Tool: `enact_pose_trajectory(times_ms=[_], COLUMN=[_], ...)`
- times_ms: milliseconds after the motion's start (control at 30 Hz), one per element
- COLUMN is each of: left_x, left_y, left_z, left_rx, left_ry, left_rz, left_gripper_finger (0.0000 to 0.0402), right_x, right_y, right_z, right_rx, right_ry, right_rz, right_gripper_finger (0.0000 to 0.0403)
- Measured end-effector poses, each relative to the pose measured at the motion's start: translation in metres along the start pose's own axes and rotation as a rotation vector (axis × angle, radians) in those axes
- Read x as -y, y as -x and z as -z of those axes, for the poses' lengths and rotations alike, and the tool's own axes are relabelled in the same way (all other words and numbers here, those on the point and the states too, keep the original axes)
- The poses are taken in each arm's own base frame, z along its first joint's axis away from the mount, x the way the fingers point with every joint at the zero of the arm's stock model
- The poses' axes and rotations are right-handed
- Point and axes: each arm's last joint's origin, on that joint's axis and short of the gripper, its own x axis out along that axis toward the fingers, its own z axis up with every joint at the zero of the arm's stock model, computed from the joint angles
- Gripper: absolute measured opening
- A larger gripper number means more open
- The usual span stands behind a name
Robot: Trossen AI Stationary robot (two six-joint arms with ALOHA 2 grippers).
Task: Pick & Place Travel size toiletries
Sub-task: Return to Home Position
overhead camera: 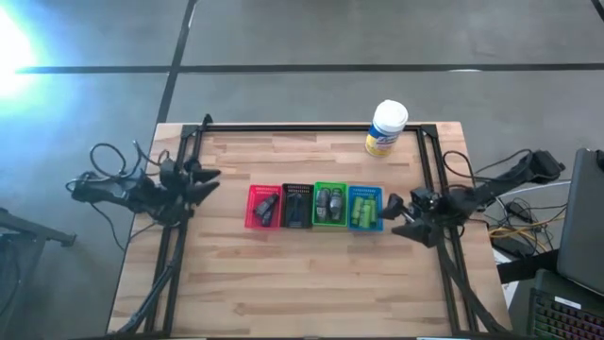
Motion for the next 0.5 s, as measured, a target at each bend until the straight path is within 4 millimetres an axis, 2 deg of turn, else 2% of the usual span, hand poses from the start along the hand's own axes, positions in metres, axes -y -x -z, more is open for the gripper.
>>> enact_pose_trajectory(times_ms=[100, 400, 500], left_x=[-0.006, -0.014, -0.015], left_y=[0.008, 0.02, 0.019], left_z=[-0.001, 0.008, 0.011], left_rx=[0.045, 0.071, 0.064], left_ry=[0.002, 0.075, 0.109], left_rz=[-0.077, -0.08, -0.08], left_gripper_finger=[0.0193, 0.0193, 0.0193], right_x=[0.012, 0.021, 0.032], right_y=[0.009, 0.014, 0.018], right_z=[0.005, -0.002, -0.006], right_rx=[-0.049, -0.158, -0.172], right_ry=[0.032, 0.313, 0.358], right_rz=[-0.007, -0.113, -0.013], right_gripper_finger=[0.0354, 0.0328, 0.0318])
